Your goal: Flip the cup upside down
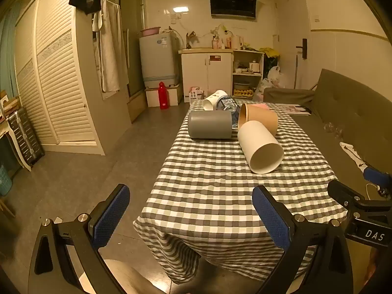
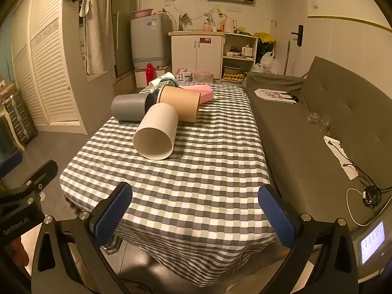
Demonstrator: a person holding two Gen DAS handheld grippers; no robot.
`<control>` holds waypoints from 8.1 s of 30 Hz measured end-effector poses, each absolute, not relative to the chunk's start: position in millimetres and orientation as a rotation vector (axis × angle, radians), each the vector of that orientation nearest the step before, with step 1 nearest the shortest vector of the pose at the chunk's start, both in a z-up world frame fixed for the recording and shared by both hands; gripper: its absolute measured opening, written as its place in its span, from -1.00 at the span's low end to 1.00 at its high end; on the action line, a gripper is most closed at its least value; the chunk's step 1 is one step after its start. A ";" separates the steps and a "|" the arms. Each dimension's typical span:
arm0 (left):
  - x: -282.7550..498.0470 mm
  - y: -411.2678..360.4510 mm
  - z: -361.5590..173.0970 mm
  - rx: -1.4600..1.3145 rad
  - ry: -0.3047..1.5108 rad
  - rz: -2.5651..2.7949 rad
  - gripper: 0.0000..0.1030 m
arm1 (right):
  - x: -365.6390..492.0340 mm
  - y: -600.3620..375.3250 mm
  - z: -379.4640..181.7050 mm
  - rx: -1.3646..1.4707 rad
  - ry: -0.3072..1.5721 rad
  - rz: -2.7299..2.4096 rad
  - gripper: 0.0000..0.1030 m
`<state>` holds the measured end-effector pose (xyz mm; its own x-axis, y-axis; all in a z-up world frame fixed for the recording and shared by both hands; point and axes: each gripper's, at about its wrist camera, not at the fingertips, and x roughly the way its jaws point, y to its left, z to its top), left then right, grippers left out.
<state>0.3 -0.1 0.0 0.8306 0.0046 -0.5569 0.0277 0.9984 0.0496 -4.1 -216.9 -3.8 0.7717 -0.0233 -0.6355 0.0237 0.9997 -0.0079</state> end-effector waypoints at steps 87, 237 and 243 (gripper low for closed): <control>1.3 7.4 -4.7 0.032 0.595 -0.008 1.00 | -6.5 -215.7 -3.2 -0.006 0.697 -0.023 0.99; 155.9 -150.1 -33.4 0.099 1.197 -0.109 0.94 | 78.8 -340.1 -20.1 0.157 1.063 -0.040 0.71; 163.3 -155.9 -46.5 0.028 1.278 -0.205 0.43 | 83.7 -342.9 -31.3 0.168 1.087 -0.038 0.71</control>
<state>163.3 -155.9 -46.5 0.2732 -0.1371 -0.9522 0.1684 0.9813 -0.0930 83.7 -342.8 -31.3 0.4659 0.0512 -0.8833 0.1133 0.9867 0.1169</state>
